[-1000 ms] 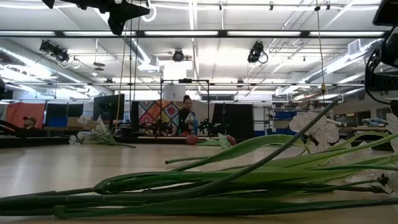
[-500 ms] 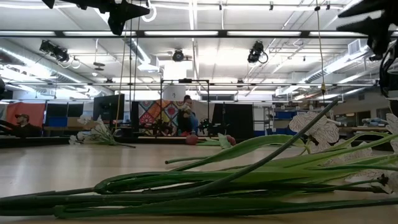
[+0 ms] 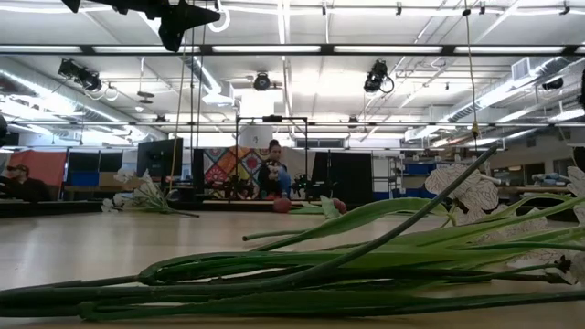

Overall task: Sort flowers into vase by color
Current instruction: Put the top left white flowers into the transparent vase

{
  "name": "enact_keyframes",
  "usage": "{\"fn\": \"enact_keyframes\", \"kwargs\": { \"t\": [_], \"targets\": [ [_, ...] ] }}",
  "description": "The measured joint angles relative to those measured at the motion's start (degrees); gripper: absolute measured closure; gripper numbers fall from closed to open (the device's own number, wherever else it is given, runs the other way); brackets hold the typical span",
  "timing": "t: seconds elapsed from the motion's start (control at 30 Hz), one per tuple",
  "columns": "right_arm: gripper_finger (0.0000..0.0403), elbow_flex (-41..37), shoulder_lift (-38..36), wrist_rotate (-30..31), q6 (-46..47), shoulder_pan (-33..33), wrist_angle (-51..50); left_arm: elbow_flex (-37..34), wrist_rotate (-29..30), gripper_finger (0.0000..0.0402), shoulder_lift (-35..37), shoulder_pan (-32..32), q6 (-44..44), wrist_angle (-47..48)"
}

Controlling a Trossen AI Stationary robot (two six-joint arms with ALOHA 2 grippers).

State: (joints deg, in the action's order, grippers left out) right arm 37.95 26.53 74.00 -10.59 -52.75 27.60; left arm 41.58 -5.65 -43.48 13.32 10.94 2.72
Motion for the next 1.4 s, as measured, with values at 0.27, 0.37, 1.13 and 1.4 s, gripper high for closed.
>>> {"fn": "enact_keyframes", "kwargs": {
  "t": [0.27, 0.37, 1.13, 1.4],
  "targets": [
    [0.0266, -0.02, 17.27, -5.72, 9.11, 13.52, 6.21, 0.00, 0.00, 0.0218, -0.02, -0.04, 0.51, -0.19],
    [0.0266, 0.00, 23.42, -9.46, 15.65, 19.50, 7.98, 0.00, 0.00, 0.0218, -0.02, -0.04, 0.78, 0.07],
    [0.0266, 13.51, 46.92, -42.38, 39.38, 54.82, -5.52, -0.04, 7.83, 0.0218, -0.42, 0.00, 13.53, 1.70],
    [0.0266, 13.53, 49.26, -55.75, 49.06, 63.88, -13.81, -0.02, 25.33, 0.0218, -2.82, 0.90, 28.95, 13.21]
  ]
}}
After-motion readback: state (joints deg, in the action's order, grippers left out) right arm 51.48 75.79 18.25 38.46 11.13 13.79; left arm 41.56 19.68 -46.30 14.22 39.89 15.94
